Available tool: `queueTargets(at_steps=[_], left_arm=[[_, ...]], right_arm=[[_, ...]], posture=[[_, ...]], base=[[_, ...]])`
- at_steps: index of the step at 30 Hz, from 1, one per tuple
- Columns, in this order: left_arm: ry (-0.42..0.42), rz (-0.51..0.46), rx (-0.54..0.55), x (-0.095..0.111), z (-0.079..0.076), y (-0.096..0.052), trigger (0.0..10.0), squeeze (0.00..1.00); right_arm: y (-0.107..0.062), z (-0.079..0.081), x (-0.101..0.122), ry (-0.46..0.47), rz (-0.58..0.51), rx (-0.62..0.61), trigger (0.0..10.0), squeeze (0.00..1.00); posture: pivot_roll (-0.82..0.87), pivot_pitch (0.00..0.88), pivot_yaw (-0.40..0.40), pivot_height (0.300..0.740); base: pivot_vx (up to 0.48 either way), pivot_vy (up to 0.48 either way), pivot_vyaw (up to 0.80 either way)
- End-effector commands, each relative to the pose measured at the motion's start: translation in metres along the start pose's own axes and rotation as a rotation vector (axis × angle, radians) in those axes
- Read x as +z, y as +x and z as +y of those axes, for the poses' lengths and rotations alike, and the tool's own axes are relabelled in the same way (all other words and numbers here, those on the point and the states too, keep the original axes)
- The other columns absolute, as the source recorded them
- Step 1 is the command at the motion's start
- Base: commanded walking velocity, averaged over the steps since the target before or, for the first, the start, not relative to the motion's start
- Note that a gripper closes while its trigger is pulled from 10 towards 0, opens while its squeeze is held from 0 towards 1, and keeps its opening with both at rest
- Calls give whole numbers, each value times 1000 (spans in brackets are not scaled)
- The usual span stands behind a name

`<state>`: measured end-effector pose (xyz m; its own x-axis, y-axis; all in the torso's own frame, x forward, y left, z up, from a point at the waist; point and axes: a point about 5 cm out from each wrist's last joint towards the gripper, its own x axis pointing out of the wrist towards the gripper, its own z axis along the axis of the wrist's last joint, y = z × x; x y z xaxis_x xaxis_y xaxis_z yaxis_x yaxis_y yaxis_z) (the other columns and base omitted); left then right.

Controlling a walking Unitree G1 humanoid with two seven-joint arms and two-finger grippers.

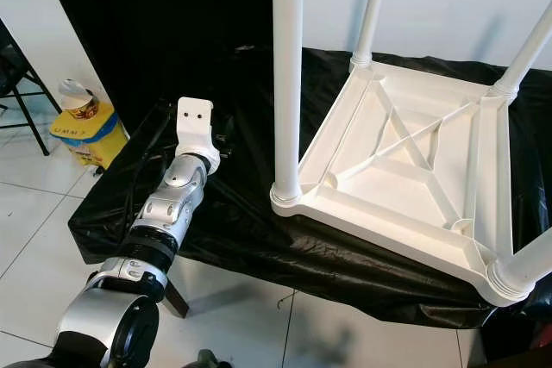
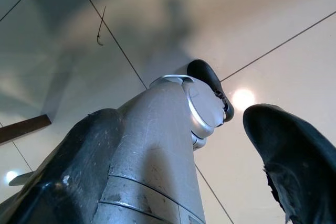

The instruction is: Building children table

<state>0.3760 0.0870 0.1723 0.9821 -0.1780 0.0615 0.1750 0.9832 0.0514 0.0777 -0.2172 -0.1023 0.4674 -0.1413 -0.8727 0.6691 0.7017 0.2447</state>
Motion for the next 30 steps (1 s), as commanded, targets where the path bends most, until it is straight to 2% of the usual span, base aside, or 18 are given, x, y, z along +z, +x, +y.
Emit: queueTargets(at_steps=[1,30], left_arm=[[-4,22,79,-5,2,-2,10000,0],[-4,22,79,-5,2,-2,10000,0]], right_arm=[[23,33,32,-883,78,-36,10000,0],[23,33,32,-883,78,-36,10000,0]], posture=[[26,14,-6,740],[26,14,-6,740]], base=[[0,0,0],[0,0,0]])
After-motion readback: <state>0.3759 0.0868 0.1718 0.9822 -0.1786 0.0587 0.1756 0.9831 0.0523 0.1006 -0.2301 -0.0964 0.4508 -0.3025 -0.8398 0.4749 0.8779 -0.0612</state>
